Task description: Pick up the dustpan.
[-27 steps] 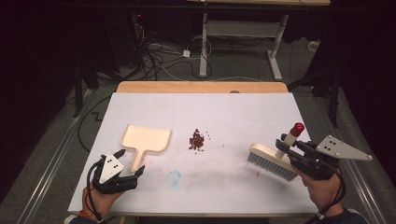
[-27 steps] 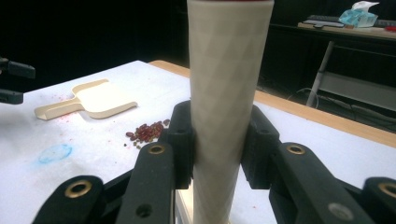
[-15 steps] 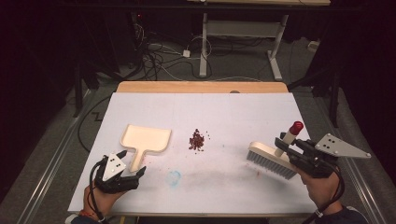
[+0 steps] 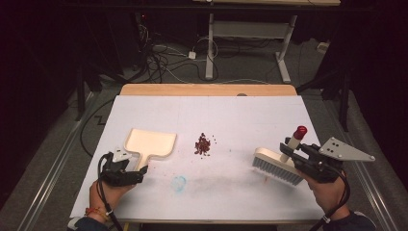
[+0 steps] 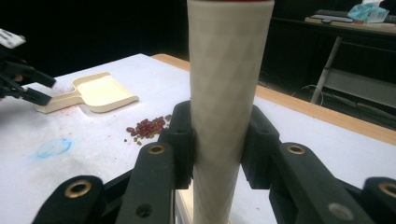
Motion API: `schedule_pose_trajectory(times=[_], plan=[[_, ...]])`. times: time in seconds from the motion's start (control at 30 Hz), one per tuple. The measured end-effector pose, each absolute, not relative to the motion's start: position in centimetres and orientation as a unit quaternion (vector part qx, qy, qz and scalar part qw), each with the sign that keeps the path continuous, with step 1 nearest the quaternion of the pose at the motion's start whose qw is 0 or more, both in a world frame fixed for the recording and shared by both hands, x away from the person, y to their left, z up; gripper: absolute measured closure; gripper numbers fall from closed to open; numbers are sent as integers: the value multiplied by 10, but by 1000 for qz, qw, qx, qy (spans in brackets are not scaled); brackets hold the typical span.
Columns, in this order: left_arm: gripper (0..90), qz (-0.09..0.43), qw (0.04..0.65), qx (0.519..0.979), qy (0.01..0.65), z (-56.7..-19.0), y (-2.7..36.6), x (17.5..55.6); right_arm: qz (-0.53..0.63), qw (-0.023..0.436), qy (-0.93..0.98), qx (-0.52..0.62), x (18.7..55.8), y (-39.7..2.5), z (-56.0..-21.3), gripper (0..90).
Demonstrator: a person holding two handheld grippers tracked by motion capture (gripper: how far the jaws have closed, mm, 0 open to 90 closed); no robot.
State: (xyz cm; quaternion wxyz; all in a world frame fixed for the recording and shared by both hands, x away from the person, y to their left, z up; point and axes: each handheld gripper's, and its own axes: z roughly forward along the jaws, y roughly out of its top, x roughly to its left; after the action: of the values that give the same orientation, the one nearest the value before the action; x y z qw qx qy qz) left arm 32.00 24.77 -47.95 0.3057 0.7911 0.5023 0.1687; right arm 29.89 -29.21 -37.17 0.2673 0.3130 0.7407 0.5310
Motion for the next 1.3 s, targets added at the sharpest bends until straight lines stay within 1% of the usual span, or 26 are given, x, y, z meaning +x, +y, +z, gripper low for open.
schedule_pose_trajectory(times=[0.07, 0.1, 0.13, 0.17, 0.2, 0.23, 0.27, 0.33, 0.37, 0.47, 0.53, 0.67, 0.73, 0.8, 0.97, 1.17, 1.3], plan=[[198, 157, 293, 786, 521, -487, 248, 329, 529, 267, 740, 318, 299, -291, -372, 699], [243, 147, 292, 784, 527, -490, 248, 335, 525, 269, 742, 318, 299, -291, -374, 699], [243, 142, 295, 782, 531, -492, 248, 338, 525, 269, 742, 318, 299, -291, -374, 699], [279, 134, 298, 779, 534, -493, 248, 342, 523, 269, 744, 318, 299, -291, -374, 699], [279, 137, 299, 780, 532, -493, 247, 345, 523, 269, 744, 318, 299, -291, -374, 699], [331, 141, 298, 782, 530, -493, 245, 347, 519, 270, 745, 319, 299, -290, -374, 699], [331, 148, 292, 784, 527, -493, 243, 349, 519, 270, 745, 319, 299, -290, -374, 699], [372, 150, 290, 783, 530, -493, 240, 352, 513, 273, 749, 319, 297, -290, -375, 699], [372, 152, 290, 780, 534, -493, 240, 353, 513, 273, 749, 319, 297, -290, -375, 699], [432, 152, 290, 777, 538, -493, 240, 353, 513, 271, 749, 320, 298, -291, -376, 699], [447, 153, 292, 776, 538, -494, 240, 353, 514, 269, 749, 321, 298, -291, -376, 699], [586, 161, 300, 773, 536, -495, 245, 352, 516, 266, 747, 323, 300, -290, -376, 699], [628, 161, 305, 776, 529, -496, 248, 351, 517, 267, 749, 318, 302, -289, -376, 699], [630, 159, 315, 777, 522, -498, 251, 350, 517, 265, 750, 315, 304, -287, -376, 699], [632, 161, 312, 782, 515, -497, 252, 351, 518, 254, 756, 310, 309, -284, -379, 699], [635, 154, 319, 786, 507, -496, 256, 351, 515, 255, 756, 314, 311, -283, -381, 699], [635, 164, 319, 785, 505, -493, 259, 347, 517, 257, 753, 315, 309, -283, -380, 699]])
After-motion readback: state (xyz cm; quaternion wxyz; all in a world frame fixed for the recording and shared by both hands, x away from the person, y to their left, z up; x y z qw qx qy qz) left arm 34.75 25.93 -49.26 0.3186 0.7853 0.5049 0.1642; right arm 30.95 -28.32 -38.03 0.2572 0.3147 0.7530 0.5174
